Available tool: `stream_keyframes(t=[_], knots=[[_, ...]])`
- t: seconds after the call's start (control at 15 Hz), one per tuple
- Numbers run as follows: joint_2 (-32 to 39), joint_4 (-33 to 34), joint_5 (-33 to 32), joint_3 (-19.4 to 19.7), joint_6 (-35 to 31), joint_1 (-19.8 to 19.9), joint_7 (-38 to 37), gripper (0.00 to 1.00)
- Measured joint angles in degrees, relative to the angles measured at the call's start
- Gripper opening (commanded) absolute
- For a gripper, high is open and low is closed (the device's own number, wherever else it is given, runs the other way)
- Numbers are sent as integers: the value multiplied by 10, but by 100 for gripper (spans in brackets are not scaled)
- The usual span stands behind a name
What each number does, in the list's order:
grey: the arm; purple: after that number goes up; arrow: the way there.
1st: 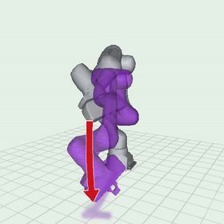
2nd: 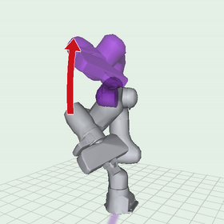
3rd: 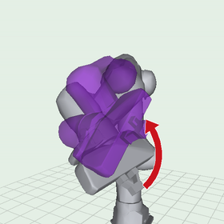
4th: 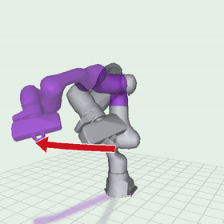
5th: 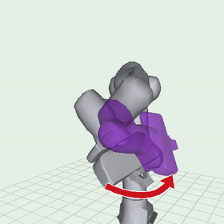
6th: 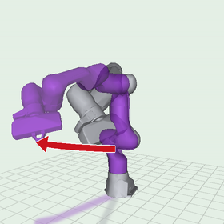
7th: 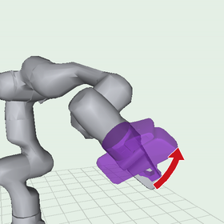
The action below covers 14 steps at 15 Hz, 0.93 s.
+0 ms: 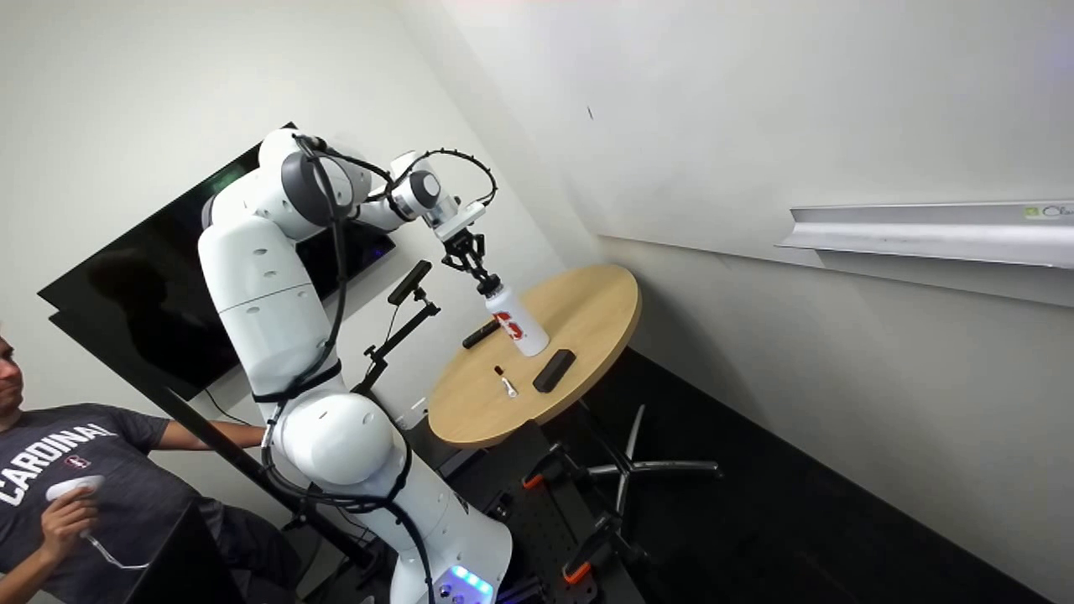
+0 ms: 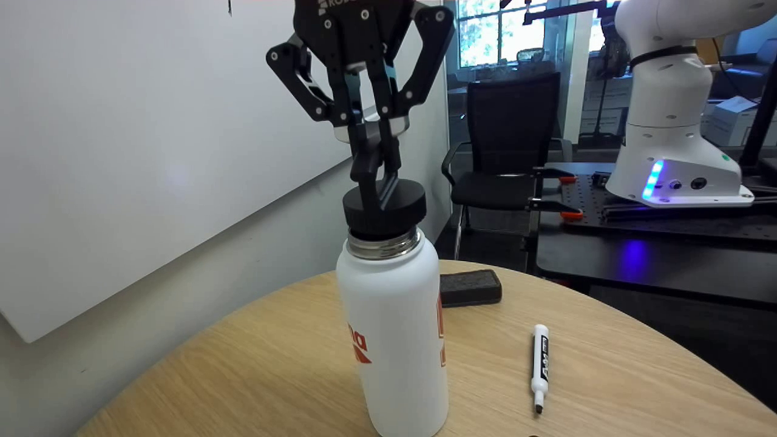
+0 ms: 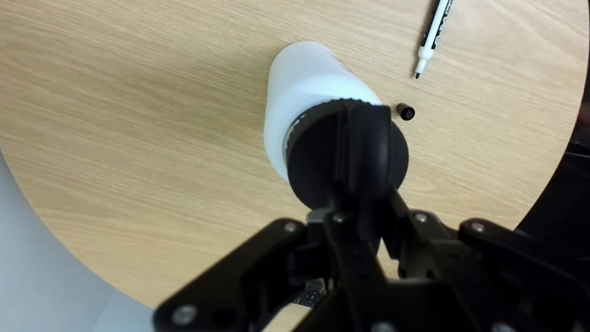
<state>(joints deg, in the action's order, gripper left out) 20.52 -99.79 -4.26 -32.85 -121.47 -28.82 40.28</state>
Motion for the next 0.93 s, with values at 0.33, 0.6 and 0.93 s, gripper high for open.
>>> stream_keyframes(t=[0.33,0.6,0.93], knots=[[2,0,0,-1,-9,-3,2,5],[4,0,-1,-1,-12,-5,10,45],[8,0,-1,-1,-12,-6,12,74]])
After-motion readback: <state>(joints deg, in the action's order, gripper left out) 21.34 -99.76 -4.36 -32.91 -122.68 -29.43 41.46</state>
